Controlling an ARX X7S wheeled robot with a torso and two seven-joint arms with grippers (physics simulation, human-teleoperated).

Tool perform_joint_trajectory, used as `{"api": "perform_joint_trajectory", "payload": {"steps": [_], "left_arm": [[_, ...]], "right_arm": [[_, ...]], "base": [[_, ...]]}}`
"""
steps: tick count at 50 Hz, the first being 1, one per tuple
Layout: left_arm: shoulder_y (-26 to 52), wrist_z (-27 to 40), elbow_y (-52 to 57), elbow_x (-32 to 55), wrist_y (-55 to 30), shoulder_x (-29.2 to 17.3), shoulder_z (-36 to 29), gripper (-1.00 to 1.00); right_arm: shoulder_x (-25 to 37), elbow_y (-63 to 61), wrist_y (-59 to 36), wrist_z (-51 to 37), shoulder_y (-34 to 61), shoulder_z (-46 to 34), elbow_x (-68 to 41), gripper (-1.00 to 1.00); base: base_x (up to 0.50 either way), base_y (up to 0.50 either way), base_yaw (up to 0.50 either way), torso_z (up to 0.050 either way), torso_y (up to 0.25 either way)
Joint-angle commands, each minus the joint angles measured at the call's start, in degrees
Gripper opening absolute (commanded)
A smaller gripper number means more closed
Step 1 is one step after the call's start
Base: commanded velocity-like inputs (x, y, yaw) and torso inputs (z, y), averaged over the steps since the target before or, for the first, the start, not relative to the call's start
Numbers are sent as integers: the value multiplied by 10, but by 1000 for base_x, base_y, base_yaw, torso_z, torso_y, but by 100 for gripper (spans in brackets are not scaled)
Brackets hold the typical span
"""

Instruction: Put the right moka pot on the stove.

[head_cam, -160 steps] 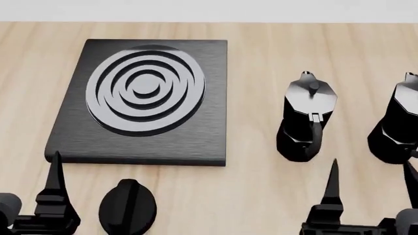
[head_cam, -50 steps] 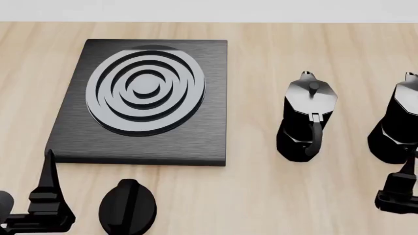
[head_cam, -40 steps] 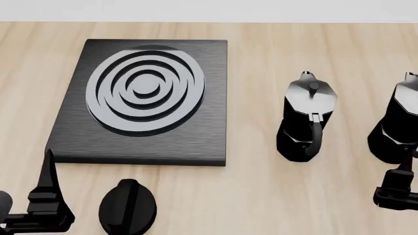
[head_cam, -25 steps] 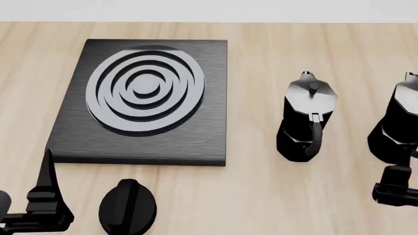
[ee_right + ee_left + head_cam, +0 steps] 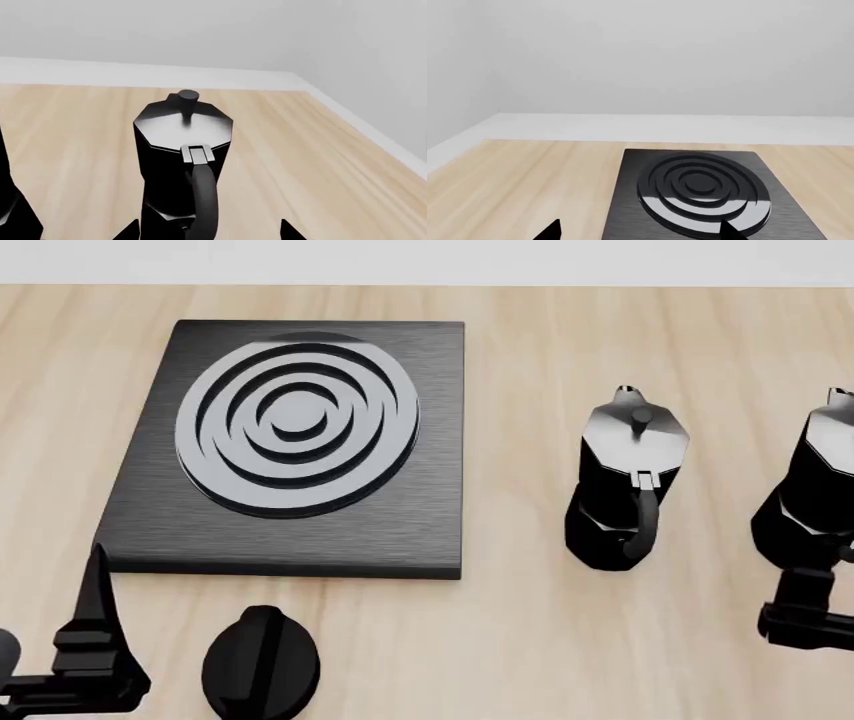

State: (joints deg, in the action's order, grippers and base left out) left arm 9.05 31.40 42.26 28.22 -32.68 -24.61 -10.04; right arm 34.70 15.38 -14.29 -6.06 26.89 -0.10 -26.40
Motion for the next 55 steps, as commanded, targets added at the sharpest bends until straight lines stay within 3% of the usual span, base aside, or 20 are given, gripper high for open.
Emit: {"api": "perform_joint_trajectory", "payload": {"steps": [1,20,26,30,31,36,45,55], "left_arm": [[0,1,1,4,1,-1,1,100],[-4,1,-1,7,12,-2,3,100],[-3,2,1,10,11,-2,4,100],[-3,2,0,11,13,-3,4,100],[-4,1,0,10,15,-2,4,100],[-4,2,-2,10,16,-3,4,100],[-3,4,-2,12,14,-4,3,100],[-2,5,-4,9,15,-5,-1,100]], "right_arm": [[1,15,-21,1,29,-10,2,100],[-22,109,33,21,56,-31,30,100],[-15,96,1,18,71,-35,26,100],[-27,137,48,30,67,-36,36,100],[-28,136,50,31,65,-33,33,-100],[-19,106,17,25,72,-34,25,-100],[-24,114,46,32,56,-30,25,-100],[0,8,-4,14,30,-17,-1,-100]], "base": [[0,0,0,0,0],[0,0,0,0,0],[0,0,0,0,0],[0,0,0,0,0],[0,0,0,0,0],[0,0,0,0,0],[1,0,0,0,0],[0,0,0,0,0]]}}
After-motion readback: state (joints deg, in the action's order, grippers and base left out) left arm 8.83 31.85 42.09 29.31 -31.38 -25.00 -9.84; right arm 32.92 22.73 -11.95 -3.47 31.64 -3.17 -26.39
